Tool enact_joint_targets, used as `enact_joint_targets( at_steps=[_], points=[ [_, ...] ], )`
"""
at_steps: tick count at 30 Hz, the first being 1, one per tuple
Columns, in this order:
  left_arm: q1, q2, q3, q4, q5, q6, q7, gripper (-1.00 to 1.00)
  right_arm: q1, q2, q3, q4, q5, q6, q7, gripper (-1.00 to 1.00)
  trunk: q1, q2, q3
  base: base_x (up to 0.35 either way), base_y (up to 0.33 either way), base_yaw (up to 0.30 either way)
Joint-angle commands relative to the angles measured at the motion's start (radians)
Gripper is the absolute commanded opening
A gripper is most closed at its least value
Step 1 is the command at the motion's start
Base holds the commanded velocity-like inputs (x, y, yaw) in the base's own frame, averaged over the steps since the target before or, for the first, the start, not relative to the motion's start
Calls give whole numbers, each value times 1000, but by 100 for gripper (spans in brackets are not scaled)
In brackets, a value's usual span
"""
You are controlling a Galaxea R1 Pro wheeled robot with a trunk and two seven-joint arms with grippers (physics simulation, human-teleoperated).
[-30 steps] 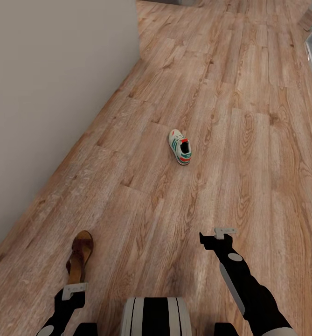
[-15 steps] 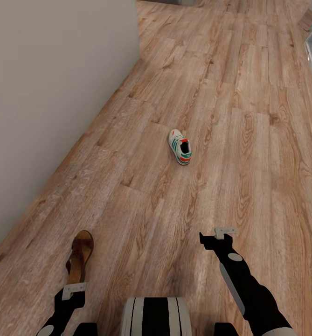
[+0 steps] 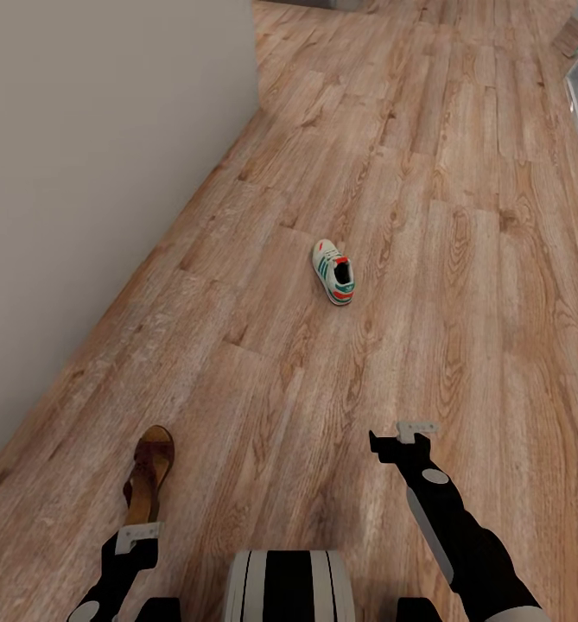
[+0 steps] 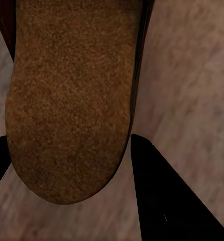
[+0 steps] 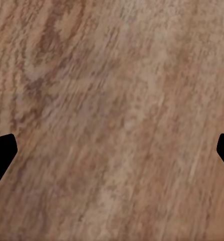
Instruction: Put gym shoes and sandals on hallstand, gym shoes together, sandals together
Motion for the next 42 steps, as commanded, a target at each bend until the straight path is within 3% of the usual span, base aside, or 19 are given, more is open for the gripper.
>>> enact_joint_targets(
  at_steps=[1, 18, 28, 31, 32, 42],
  points=[
    [0, -1, 7, 0, -6, -3, -8, -100, 0, -1, 4, 0, -6, 5, -9, 100, -1, 0, 3, 0, 0, 0],
    [-1, -3, -7, -13, -21, 3, 0, -100, 2, -4, 2, 13, -3, 0, -8, 100, -8, 4, 69, 0, 0, 0],
    [1, 4, 4, 3, -17, 0, 3, -100, 2, -5, 3, 34, -2, -4, -9, 100, -13, 6, 108, 0, 0, 0],
    [1, 5, 6, 4, -14, -1, 3, -100, 10, -28, 2, 50, 5, -11, -22, 100, -14, 7, 121, 0, 0, -45],
    [3, 4, 7, 5, -13, -1, 4, -100, 48, -62, 3, 93, 8, -96, -62, 100, -15, 7, 126, 0, 0, -125],
    [40, 6, 9, 5, -10, -2, 6, -100, 151, -72, 3, 241, 7, -392, -83, 100, -19, 10, 179, 0, 0, -132]
  ],
)
